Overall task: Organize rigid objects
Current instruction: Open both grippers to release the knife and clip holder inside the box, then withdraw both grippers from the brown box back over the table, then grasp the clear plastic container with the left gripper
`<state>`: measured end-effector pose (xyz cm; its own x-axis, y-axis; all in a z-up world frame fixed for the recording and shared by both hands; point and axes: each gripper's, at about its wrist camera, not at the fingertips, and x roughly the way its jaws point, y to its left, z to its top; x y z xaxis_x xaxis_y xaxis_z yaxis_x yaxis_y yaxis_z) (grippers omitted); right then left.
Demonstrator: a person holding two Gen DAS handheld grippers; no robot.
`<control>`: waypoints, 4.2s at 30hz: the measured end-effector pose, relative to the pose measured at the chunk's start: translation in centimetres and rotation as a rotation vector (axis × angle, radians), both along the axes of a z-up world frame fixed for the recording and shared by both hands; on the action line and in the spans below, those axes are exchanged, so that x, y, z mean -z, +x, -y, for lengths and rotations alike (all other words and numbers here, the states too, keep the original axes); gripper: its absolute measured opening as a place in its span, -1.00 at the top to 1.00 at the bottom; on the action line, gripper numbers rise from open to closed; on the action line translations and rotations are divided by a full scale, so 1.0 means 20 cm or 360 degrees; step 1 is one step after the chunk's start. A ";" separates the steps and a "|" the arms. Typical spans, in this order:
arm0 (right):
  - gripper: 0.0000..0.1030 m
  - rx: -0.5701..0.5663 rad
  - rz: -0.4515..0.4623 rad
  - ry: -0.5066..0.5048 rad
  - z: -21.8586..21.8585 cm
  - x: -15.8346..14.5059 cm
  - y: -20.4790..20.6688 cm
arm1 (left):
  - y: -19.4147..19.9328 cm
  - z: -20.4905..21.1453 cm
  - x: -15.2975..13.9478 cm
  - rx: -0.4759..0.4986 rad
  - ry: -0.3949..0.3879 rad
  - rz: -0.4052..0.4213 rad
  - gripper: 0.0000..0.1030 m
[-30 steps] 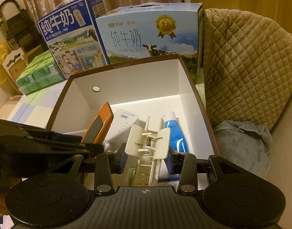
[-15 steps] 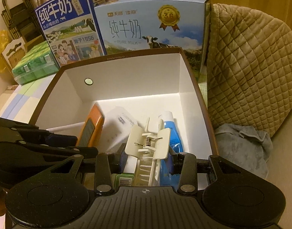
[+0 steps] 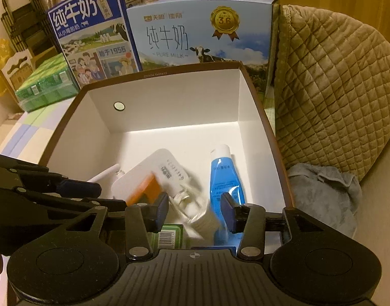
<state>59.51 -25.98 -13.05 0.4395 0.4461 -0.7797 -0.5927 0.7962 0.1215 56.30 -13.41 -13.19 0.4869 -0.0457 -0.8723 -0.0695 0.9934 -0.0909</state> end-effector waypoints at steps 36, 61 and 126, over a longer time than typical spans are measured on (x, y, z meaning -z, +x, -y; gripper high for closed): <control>-0.33 0.0288 0.0059 0.0235 0.27 -0.34 -0.56 | -0.56 -0.02 -0.40 0.0271 -0.0086 0.0241 0.03; -0.33 0.0139 -0.0053 0.0347 -0.05 -0.37 -1.12 | -1.16 -0.41 -0.40 0.0086 -0.0043 0.0208 -0.03; -0.33 0.0136 -0.0175 0.0073 -1.23 0.24 -0.81 | -0.82 -1.49 0.26 0.0361 0.0349 0.0033 -0.07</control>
